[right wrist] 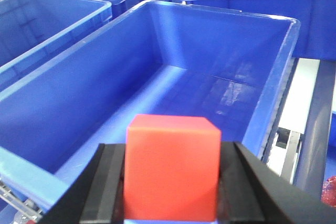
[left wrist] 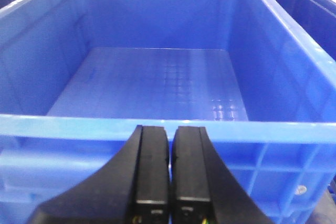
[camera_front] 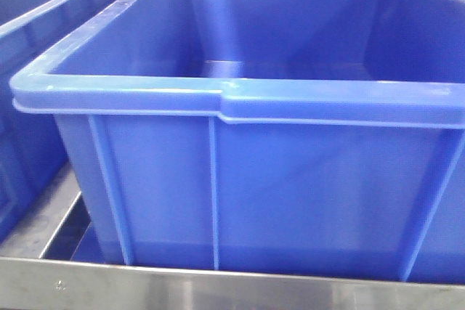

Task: Pick red cube and place on left shelf
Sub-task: 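Align the base in front of the empty blue bin on the shelf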

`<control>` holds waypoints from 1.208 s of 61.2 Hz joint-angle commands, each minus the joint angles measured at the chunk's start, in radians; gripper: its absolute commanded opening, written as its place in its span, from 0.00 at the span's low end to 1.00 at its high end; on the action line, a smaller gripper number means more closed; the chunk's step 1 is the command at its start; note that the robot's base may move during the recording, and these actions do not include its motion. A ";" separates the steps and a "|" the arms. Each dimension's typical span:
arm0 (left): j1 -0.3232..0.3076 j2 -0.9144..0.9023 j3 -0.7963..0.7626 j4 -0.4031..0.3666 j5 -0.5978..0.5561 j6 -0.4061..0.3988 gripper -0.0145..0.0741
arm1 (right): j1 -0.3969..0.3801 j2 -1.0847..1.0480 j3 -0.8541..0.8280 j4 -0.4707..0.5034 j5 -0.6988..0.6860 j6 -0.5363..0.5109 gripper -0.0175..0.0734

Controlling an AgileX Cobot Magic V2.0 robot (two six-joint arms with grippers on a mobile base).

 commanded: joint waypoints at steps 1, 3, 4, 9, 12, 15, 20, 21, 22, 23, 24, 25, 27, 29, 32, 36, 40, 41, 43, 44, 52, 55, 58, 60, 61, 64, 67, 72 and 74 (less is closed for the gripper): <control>0.001 -0.016 0.023 -0.005 -0.088 -0.001 0.28 | -0.006 0.011 -0.026 0.000 -0.090 -0.008 0.31; 0.001 -0.016 0.023 -0.005 -0.088 -0.001 0.28 | -0.006 0.011 -0.026 0.000 -0.090 -0.008 0.31; 0.001 -0.016 0.023 -0.005 -0.088 -0.001 0.28 | -0.006 0.011 -0.026 0.000 -0.090 -0.008 0.31; 0.001 -0.016 0.023 -0.005 -0.088 -0.001 0.28 | -0.006 0.011 -0.026 0.000 -0.090 -0.008 0.31; 0.001 -0.016 0.023 -0.005 -0.088 -0.001 0.28 | -0.006 0.011 -0.026 0.000 -0.090 -0.008 0.31; 0.001 -0.016 0.023 -0.005 -0.088 -0.001 0.28 | -0.006 0.011 -0.026 0.000 -0.090 -0.008 0.31; 0.001 -0.016 0.023 -0.005 -0.088 -0.001 0.28 | -0.006 0.011 -0.026 0.000 -0.090 -0.008 0.31; 0.001 -0.016 0.023 -0.005 -0.088 -0.001 0.28 | -0.006 0.011 -0.026 0.000 -0.090 -0.008 0.31; 0.001 -0.016 0.023 -0.005 -0.088 -0.001 0.28 | -0.006 0.011 -0.026 0.000 -0.090 -0.008 0.31; 0.001 -0.016 0.023 -0.005 -0.088 -0.001 0.28 | -0.006 0.011 -0.026 0.000 -0.090 -0.008 0.31; 0.001 -0.016 0.023 -0.005 -0.088 -0.001 0.28 | -0.006 0.011 -0.026 0.000 -0.090 -0.008 0.31; 0.001 -0.016 0.023 -0.005 -0.088 -0.001 0.28 | -0.006 0.011 -0.026 0.000 -0.090 -0.008 0.31; 0.001 -0.016 0.023 -0.005 -0.088 -0.001 0.28 | -0.006 0.011 -0.026 0.000 -0.090 -0.008 0.31; 0.001 -0.016 0.023 -0.005 -0.088 -0.001 0.28 | -0.006 0.011 -0.026 0.000 -0.090 -0.008 0.31; 0.001 -0.016 0.023 -0.005 -0.088 -0.001 0.28 | -0.006 0.011 -0.026 0.000 -0.091 -0.008 0.31; 0.001 -0.016 0.023 -0.005 -0.088 -0.001 0.28 | -0.006 0.011 -0.026 0.000 -0.090 -0.008 0.31; 0.001 -0.016 0.023 -0.005 -0.088 -0.001 0.28 | -0.006 0.012 -0.026 0.000 -0.087 -0.008 0.31; 0.001 -0.016 0.023 -0.005 -0.088 -0.001 0.28 | -0.006 0.014 -0.027 0.000 -0.088 -0.008 0.31; 0.001 -0.016 0.023 -0.005 -0.088 -0.001 0.28 | -0.006 0.017 -0.032 0.000 -0.086 -0.008 0.31; 0.001 -0.016 0.023 -0.005 -0.088 -0.001 0.28 | -0.006 0.020 -0.036 0.000 -0.083 -0.009 0.31; 0.001 -0.016 0.023 -0.005 -0.088 -0.001 0.28 | -0.006 0.087 -0.134 0.000 0.003 -0.023 0.31; 0.001 -0.016 0.023 -0.005 -0.088 -0.001 0.28 | -0.006 0.130 -0.189 0.000 0.036 -0.044 0.31; 0.001 -0.016 0.023 -0.005 -0.088 -0.001 0.28 | -0.006 0.181 -0.248 0.000 0.074 -0.067 0.31; 0.001 -0.016 0.023 -0.005 -0.088 -0.001 0.28 | -0.006 0.213 -0.282 0.000 0.097 -0.081 0.31; 0.001 -0.016 0.023 -0.005 -0.088 -0.001 0.28 | -0.006 0.239 -0.307 0.003 0.113 -0.091 0.31; 0.001 -0.016 0.023 -0.005 -0.088 -0.001 0.28 | -0.006 0.300 -0.362 0.018 0.150 -0.119 0.31; 0.001 -0.016 0.023 -0.005 -0.088 -0.001 0.28 | -0.006 0.354 -0.412 0.039 0.183 -0.153 0.31; 0.001 -0.016 0.023 -0.005 -0.088 -0.001 0.28 | 0.000 0.470 -0.477 0.091 0.226 -0.208 0.31; 0.001 -0.016 0.023 -0.005 -0.088 -0.001 0.28 | 0.013 0.511 -0.496 0.108 0.229 -0.216 0.31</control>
